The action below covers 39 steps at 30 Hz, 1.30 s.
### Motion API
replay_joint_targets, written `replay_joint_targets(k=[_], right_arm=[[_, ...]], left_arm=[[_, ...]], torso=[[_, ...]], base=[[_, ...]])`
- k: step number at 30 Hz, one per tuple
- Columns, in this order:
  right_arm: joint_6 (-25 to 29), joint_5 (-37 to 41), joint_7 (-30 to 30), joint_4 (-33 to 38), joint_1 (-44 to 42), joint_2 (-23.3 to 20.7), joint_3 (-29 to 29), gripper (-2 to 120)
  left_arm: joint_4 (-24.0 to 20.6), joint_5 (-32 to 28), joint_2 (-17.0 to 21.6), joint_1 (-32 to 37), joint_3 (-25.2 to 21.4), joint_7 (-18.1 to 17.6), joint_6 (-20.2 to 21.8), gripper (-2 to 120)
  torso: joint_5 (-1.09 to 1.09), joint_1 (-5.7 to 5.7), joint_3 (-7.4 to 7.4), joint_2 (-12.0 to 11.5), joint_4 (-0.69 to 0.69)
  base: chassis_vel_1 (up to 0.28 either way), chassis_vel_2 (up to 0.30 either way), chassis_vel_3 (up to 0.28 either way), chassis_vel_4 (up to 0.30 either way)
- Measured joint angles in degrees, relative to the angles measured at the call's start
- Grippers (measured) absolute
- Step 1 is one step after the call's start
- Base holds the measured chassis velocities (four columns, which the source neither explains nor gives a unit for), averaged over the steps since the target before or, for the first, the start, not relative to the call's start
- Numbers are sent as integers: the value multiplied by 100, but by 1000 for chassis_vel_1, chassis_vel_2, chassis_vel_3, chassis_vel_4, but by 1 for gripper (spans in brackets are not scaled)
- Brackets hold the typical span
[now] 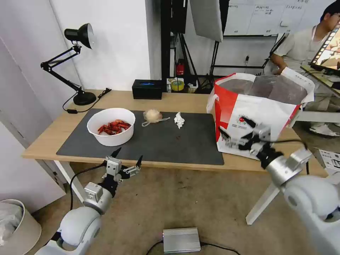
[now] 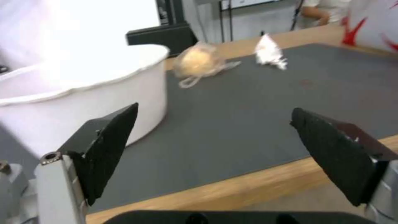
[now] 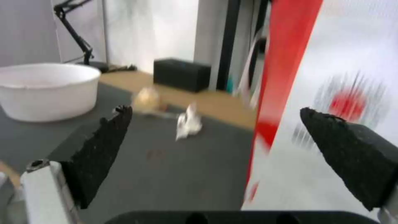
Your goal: Pick up the trash from the table and place it into the takeout bag.
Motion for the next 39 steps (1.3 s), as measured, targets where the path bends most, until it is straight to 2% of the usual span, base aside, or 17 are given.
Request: replay_joint_targets(k=[10, 15, 39], right_arm=[[218, -57, 120, -263, -529, 785, -264, 100], [233, -58, 199, -249, -704, 981, -310, 100], [182, 94, 380, -82, -897, 1033, -350, 100]], left_arm=[[234, 66, -25, 28, -151, -22, 9, 100], [242, -114, -18, 79, -195, -31, 134, 100], [130, -114, -53, 342, -368, -27, 229, 100]], torso=[[-1, 0, 0, 0, 0], [0, 0, 0, 0, 0], [1, 1, 0, 0, 0]], base=[[0, 0, 0, 0], [0, 0, 0, 0], [0, 0, 0, 0]])
